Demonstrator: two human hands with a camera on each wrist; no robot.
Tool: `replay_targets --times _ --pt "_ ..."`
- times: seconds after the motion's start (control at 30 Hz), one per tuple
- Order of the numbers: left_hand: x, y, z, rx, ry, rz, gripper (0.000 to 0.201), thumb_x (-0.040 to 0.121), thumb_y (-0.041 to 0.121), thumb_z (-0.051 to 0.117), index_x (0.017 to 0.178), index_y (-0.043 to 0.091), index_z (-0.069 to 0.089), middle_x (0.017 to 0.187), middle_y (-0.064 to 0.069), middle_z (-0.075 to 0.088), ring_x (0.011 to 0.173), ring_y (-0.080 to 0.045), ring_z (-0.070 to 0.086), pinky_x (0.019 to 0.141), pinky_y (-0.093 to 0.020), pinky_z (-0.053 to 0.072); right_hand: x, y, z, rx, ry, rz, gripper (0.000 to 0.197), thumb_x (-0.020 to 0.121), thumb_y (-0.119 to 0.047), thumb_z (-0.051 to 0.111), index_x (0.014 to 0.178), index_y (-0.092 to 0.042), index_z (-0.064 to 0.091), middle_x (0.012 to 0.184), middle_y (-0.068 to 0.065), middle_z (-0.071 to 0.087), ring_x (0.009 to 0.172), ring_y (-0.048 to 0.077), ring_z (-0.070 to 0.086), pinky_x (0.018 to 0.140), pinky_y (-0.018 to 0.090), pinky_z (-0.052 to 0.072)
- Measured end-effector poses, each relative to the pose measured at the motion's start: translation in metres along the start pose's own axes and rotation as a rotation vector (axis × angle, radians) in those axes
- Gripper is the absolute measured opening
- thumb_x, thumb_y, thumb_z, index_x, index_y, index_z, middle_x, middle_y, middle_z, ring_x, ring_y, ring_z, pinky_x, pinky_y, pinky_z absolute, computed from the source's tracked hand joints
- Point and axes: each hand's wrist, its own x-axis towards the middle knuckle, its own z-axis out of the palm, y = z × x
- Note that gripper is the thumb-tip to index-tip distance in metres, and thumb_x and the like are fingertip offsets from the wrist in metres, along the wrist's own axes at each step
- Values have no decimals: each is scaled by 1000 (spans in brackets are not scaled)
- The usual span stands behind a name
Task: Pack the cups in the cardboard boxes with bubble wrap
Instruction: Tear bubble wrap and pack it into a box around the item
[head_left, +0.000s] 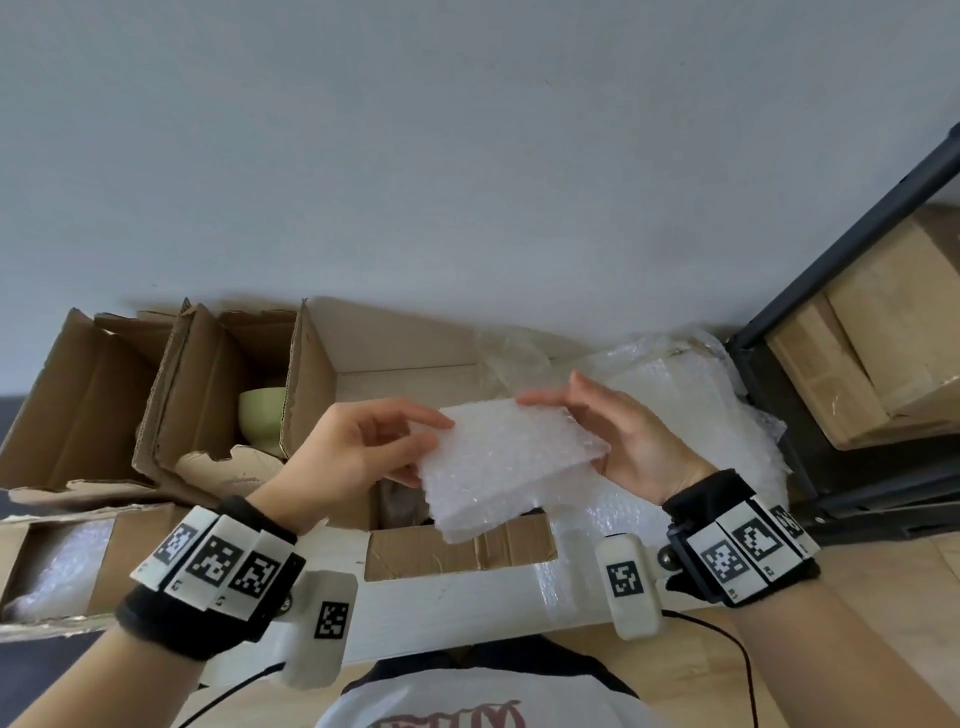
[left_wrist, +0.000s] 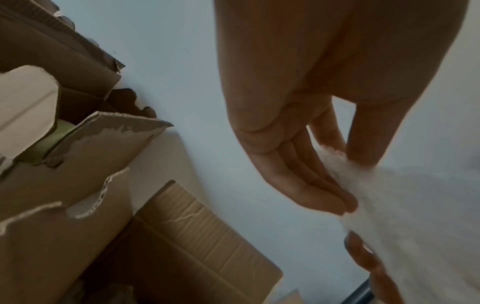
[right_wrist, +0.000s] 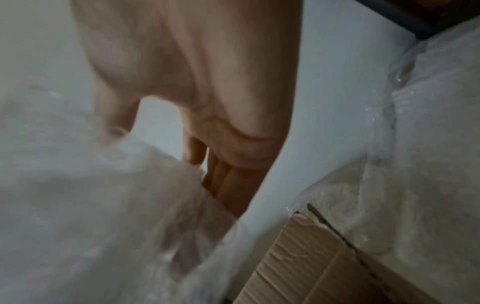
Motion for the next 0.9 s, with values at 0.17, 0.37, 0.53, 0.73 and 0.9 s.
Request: replay_targets --times 0.17,0.37,0.53,0.73,0.9 --pt "7 -17 12 29 25 36 34 81 11 65 112 24 62 90 -4 73 85 -15 71 72 -23 56 0 9 -1 -423 297 2 76 66 -16 83 130 -28 42 116 7 65 98 15 67 72 22 55" --pt "-5 -81 7 625 103 -62 30 86 31 65 116 28 61 110 13 63 101 -1 57 89 -23 47 0 20 -5 -809 558 -140 43 73 -15 80 106 -17 52 97 -1 65 86 8 61 73 12 47" --pt "-21 -124 -4 982 34 -20 47 85 43 63 126 22 58 144 -3 43 138 -20 31 116 -30 15 9 42 16 -1210 479 -212 22 78 -10 75 88 -15 56 79 -4 61 71 15 58 60 23 47" --pt "-21 -145 -13 1104 18 8 81 82 60 55 146 16 31 157 -3 15 145 -14 0 116 -26 -5 30 69 27 -1565 332 -214 27 68 18 57 81 -5 63 84 6 61 74 24 57 49 34 46" --pt "-24 -154 -14 1222 -30 7 96 78 74 20 148 9 17 156 -3 6 145 -17 3 117 -32 8 46 80 37 -1809 328 4 34 43 19 77 62 -4 61 70 10 56 59 24 55 43 24 39"
